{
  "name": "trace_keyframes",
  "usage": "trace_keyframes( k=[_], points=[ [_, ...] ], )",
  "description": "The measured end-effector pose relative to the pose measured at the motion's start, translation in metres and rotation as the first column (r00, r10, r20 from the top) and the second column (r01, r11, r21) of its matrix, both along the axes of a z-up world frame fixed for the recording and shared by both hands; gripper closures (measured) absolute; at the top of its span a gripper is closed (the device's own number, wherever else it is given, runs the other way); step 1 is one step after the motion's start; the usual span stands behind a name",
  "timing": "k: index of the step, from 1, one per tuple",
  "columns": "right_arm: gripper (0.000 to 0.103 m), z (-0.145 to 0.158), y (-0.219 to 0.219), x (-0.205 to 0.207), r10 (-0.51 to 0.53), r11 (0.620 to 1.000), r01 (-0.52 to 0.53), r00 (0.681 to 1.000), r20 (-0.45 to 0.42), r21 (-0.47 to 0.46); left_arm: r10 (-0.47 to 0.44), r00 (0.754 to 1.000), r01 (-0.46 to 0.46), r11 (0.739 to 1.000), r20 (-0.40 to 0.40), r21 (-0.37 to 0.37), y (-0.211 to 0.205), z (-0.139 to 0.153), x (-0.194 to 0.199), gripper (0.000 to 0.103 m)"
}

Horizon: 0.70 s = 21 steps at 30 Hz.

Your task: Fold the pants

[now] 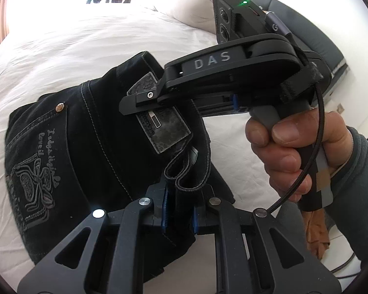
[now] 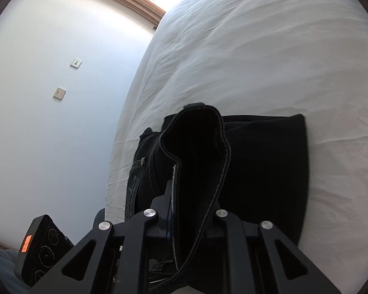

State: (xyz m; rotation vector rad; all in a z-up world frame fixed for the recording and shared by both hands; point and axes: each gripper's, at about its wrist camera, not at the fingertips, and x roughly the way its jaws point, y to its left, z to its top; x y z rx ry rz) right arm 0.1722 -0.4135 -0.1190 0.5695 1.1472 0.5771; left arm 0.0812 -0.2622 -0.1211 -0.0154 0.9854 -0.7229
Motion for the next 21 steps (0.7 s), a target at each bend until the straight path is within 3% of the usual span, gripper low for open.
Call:
trace_keyframes(
  k=[12, 16, 18, 21],
  points=[
    [0.086, -0.04, -0.027, 0.026, -0.043, 0.999, 0.045, 0.997, -0.064, 0.021, 0.022, 0.999, -0.02, 0.997, -0.031, 0.073, -0.028, -0.025, 0.013, 0.086],
    [0.086, -0.046, -0.035, 0.023, -0.061, 0.997, 0.065, 0.995, -0.072, 0.049, -0.019, 0.996, 0.019, 1.0, -0.084, -0.003, -0.02, -0.014, 0.001, 0.051],
    [0.085, -0.047, -0.038, 0.02, -0.066, 0.996, 0.069, 0.996, -0.065, 0.047, -0.023, 0.994, 0.02, 0.999, -0.111, -0.029, -0.009, -0.003, -0.004, 0.047],
    [0.085, -0.045, -0.037, 0.015, -0.071, 0.997, 0.072, 0.996, -0.052, 0.012, -0.02, 0.998, 0.015, 0.997, -0.067, -0.076, 0.015, 0.026, -0.018, 0.046]
  ],
)
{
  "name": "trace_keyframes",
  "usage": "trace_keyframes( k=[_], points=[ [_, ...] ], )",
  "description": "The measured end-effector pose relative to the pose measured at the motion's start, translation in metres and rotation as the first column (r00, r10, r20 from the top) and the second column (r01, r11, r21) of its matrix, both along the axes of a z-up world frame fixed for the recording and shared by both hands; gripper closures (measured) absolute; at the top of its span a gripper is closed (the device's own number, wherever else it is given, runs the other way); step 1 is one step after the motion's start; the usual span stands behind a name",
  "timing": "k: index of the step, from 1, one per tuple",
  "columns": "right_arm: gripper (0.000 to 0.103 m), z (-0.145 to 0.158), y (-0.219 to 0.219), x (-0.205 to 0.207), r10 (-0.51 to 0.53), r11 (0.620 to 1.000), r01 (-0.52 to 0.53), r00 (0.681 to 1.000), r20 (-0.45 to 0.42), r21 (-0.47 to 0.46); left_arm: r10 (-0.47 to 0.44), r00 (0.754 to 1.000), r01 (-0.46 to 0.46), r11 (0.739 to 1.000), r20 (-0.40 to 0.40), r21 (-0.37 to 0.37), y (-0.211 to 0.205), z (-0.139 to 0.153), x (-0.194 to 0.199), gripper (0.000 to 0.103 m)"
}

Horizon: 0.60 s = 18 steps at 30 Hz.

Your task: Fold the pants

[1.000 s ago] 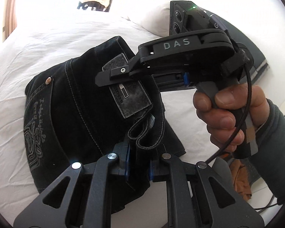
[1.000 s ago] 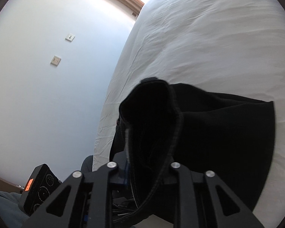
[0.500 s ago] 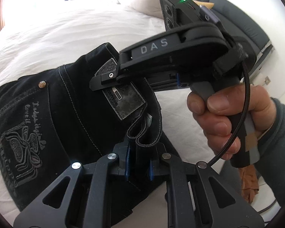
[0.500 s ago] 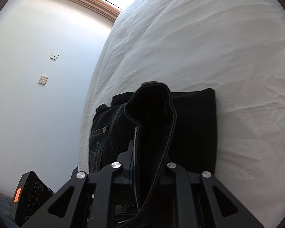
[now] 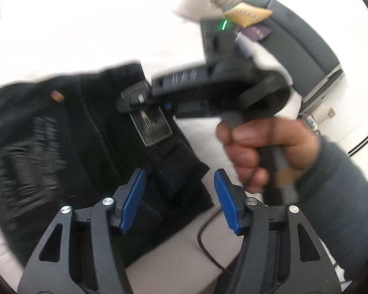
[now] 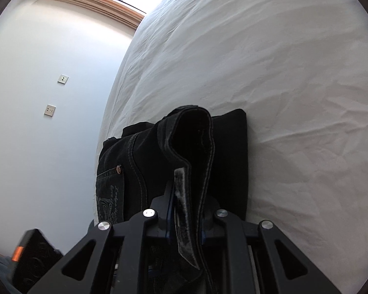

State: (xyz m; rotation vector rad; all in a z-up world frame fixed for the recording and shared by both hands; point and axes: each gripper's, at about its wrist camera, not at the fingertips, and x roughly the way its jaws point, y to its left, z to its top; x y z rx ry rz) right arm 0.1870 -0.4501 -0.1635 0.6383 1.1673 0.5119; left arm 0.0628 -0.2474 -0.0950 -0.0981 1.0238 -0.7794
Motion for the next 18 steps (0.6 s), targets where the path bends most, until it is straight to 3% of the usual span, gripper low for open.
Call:
trace_keyframes(
  k=[2, 4, 8, 11, 14, 18],
  points=[
    [0.085, -0.001, -0.001, -0.001, -0.008, 1.0, 0.008, 1.0, -0.004, 0.003, 0.022, 0.999, -0.02, 0.999, 0.046, -0.032, 0.021, 0.018, -0.004, 0.038],
    [0.084, -0.006, -0.006, -0.002, -0.029, 0.999, 0.03, 0.999, -0.021, 0.026, 0.076, 0.994, -0.073, 0.997, 0.082, -0.032, 0.048, 0.029, -0.002, 0.037],
    [0.077, -0.002, -0.01, -0.012, -0.049, 0.998, 0.05, 0.999, -0.016, 0.024, 0.207, 0.976, -0.207, 0.978, 0.062, -0.013, 0.1, 0.033, 0.016, 0.037],
    [0.065, 0.004, -0.014, -0.024, -0.076, 0.997, 0.076, 0.997, -0.016, 0.007, 0.276, 0.96, -0.277, 0.961, 0.056, 0.015, 0.132, 0.028, 0.032, 0.037],
    [0.058, 0.009, -0.02, -0.035, -0.117, 0.993, 0.116, 0.993, -0.026, -0.032, 0.283, 0.957, -0.287, 0.956, 0.064, 0.054, 0.149, 0.016, 0.039, 0.037],
    [0.054, 0.031, -0.027, -0.059, -0.198, 0.978, 0.198, 0.98, 0.005, -0.072, 0.282, 0.956, -0.284, 0.959, 0.088, 0.018, 0.15, 0.018, 0.049, 0.037]
  ],
)
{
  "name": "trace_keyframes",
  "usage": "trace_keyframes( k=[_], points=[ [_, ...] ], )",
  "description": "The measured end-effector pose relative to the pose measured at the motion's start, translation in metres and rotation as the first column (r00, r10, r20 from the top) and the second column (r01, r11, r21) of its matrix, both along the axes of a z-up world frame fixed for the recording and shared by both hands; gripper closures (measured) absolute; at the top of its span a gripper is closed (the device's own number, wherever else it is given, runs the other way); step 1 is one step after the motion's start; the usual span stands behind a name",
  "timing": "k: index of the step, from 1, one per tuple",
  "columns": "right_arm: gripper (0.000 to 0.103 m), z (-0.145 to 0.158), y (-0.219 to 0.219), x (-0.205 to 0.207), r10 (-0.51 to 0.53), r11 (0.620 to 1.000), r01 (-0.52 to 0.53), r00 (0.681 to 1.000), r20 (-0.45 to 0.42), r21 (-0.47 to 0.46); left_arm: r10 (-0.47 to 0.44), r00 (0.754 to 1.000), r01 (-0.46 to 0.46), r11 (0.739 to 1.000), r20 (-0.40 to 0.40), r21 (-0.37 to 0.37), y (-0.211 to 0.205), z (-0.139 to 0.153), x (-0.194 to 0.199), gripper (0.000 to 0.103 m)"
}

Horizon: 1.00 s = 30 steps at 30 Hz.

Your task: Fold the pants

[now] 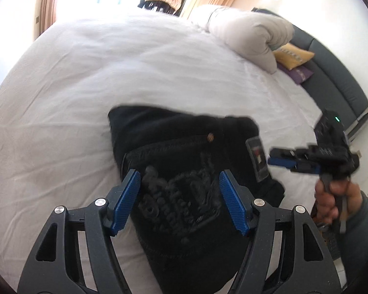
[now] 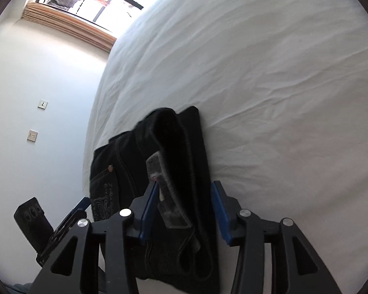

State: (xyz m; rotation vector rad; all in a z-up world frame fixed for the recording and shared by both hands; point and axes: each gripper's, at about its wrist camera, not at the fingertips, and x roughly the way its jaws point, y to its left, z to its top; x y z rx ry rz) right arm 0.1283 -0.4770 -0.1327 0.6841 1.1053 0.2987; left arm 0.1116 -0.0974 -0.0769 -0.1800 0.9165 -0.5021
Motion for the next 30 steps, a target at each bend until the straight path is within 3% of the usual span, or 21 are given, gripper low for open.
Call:
trace_keyframes(
  k=[4, 8, 9, 13, 16, 18, 22, 26, 30],
  points=[
    [0.054, 0.013, 0.027, -0.03, 0.062, 0.998, -0.06, 0.997, 0.056, -0.036, -0.045, 0.997, 0.043, 0.998, 0.056, 0.047, -0.027, -0.007, 0.018, 0.037],
    [0.054, -0.015, 0.038, -0.051, 0.065, 0.993, -0.062, 0.998, 0.021, -0.099, -0.049, 0.999, 0.049, 0.99, -0.002, 0.134, -0.043, -0.04, 0.048, 0.037],
    [0.061, -0.023, 0.034, -0.053, 0.053, 0.993, -0.052, 0.999, 0.003, -0.105, -0.046, 0.999, 0.045, 0.99, 0.004, 0.133, -0.042, -0.049, 0.056, 0.037],
    [0.063, -0.031, 0.022, -0.061, 0.042, 0.999, -0.041, 0.998, 0.036, -0.031, -0.068, 0.997, 0.061, 0.98, 0.028, 0.19, -0.051, -0.047, 0.065, 0.037],
    [0.057, -0.008, 0.031, -0.058, 0.062, 0.991, -0.055, 0.997, 0.049, -0.119, -0.044, 0.999, 0.039, 0.99, 0.03, 0.136, -0.043, -0.03, 0.066, 0.036],
    [0.056, 0.003, 0.033, -0.056, 0.06, 0.991, -0.051, 0.995, 0.073, -0.121, 0.0, 0.999, -0.005, 0.992, 0.044, 0.126, -0.036, -0.028, 0.065, 0.036],
    [0.038, 0.018, 0.03, -0.053, 0.048, 0.991, -0.031, 0.991, 0.125, -0.133, 0.063, 0.998, -0.064, 0.994, 0.011, 0.086, -0.008, -0.027, 0.051, 0.036],
    [0.037, 0.011, 0.017, -0.044, -0.015, 0.996, 0.026, 0.993, 0.121, -0.084, 0.106, 0.994, -0.107, 0.991, 0.007, 0.087, 0.011, -0.028, 0.026, 0.036],
    [0.037, 0.014, 0.026, -0.016, 0.004, 0.996, 0.009, 0.991, 0.136, -0.094, 0.091, 0.993, -0.084, 0.992, -0.075, 0.092, 0.012, -0.049, 0.015, 0.036]
  ],
)
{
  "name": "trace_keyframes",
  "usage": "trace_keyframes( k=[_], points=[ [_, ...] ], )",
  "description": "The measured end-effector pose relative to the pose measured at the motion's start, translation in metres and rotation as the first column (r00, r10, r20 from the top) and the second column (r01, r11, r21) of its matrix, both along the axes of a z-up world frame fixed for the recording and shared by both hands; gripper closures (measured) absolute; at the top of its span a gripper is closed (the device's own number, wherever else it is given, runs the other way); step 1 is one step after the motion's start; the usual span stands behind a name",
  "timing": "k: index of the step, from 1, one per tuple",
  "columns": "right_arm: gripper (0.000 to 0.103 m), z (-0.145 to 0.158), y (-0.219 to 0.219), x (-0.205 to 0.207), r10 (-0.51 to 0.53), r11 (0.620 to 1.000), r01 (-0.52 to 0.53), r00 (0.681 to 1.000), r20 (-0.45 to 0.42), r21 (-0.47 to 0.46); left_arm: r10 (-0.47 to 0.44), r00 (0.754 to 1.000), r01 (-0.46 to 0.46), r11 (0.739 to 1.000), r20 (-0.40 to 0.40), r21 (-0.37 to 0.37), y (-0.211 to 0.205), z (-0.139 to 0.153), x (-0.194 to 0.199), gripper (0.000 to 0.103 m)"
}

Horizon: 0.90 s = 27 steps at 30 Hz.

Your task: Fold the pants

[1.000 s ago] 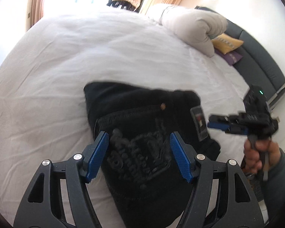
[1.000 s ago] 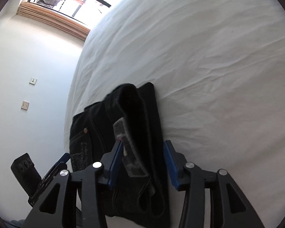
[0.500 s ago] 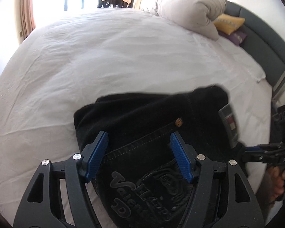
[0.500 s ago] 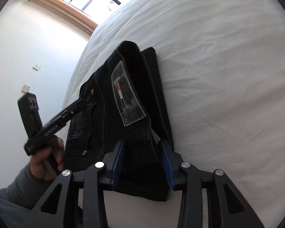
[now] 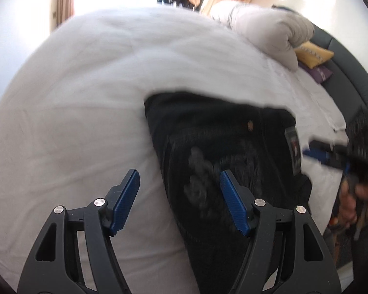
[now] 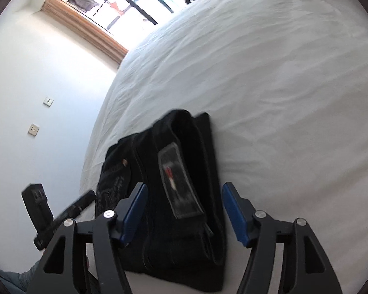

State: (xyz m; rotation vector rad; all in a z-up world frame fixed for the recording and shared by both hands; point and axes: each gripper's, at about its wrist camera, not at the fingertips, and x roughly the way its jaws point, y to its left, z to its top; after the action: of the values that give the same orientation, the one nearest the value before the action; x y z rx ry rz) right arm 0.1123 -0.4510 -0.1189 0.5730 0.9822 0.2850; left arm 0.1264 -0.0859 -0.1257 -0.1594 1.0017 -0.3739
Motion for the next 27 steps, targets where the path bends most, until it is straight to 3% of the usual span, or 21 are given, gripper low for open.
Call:
trace_keyframes(
  k=[2, 5, 8, 11, 12, 15, 19, 22, 27],
  points=[
    [0.028, -0.005, 0.008, 0.017, 0.043, 0.997, -0.045, 0.999, -0.023, -0.057, 0.01, 1.0, -0.011, 1.0, -0.03, -0.016, 0.002, -0.006, -0.002, 0.036],
    [0.026, -0.034, 0.017, 0.039, 0.086, 0.993, -0.098, 0.983, -0.164, -0.066, -0.003, 0.997, 0.001, 0.999, -0.072, -0.038, 0.002, -0.01, 0.003, 0.033],
    [0.026, -0.036, 0.017, 0.04, 0.105, 0.992, -0.114, 0.982, -0.154, -0.049, -0.006, 0.995, 0.002, 0.999, -0.101, -0.04, 0.002, -0.015, 0.008, 0.028],
    [0.033, -0.037, 0.015, 0.04, 0.109, 0.993, -0.115, 0.981, -0.161, -0.027, -0.009, 0.99, 0.002, 0.999, -0.139, -0.051, -0.001, -0.019, 0.015, 0.028],
    [0.043, -0.038, 0.015, 0.041, 0.112, 0.993, -0.117, 0.98, -0.167, -0.021, -0.027, 0.989, 0.02, 0.999, -0.147, -0.047, -0.006, -0.019, 0.017, 0.029],
    [0.054, -0.034, 0.019, 0.039, 0.116, 0.991, -0.125, 0.979, -0.17, -0.045, -0.094, 0.979, 0.086, 0.995, -0.183, -0.051, -0.022, -0.018, 0.02, 0.04],
    [0.07, -0.024, 0.031, 0.032, 0.106, 0.987, -0.123, 0.984, -0.146, -0.108, -0.095, 0.979, 0.089, 0.995, -0.182, -0.038, -0.032, -0.015, 0.022, 0.061],
    [0.075, -0.014, 0.045, 0.025, 0.098, 0.976, -0.117, 0.989, -0.113, -0.181, -0.099, 0.983, 0.095, 0.995, -0.156, -0.03, -0.036, -0.007, 0.019, 0.076],
    [0.081, 0.006, 0.068, 0.016, 0.105, 0.944, -0.121, 0.992, -0.069, -0.308, -0.096, 0.987, 0.089, 0.994, -0.131, -0.061, -0.035, 0.003, 0.015, 0.084]
  ],
)
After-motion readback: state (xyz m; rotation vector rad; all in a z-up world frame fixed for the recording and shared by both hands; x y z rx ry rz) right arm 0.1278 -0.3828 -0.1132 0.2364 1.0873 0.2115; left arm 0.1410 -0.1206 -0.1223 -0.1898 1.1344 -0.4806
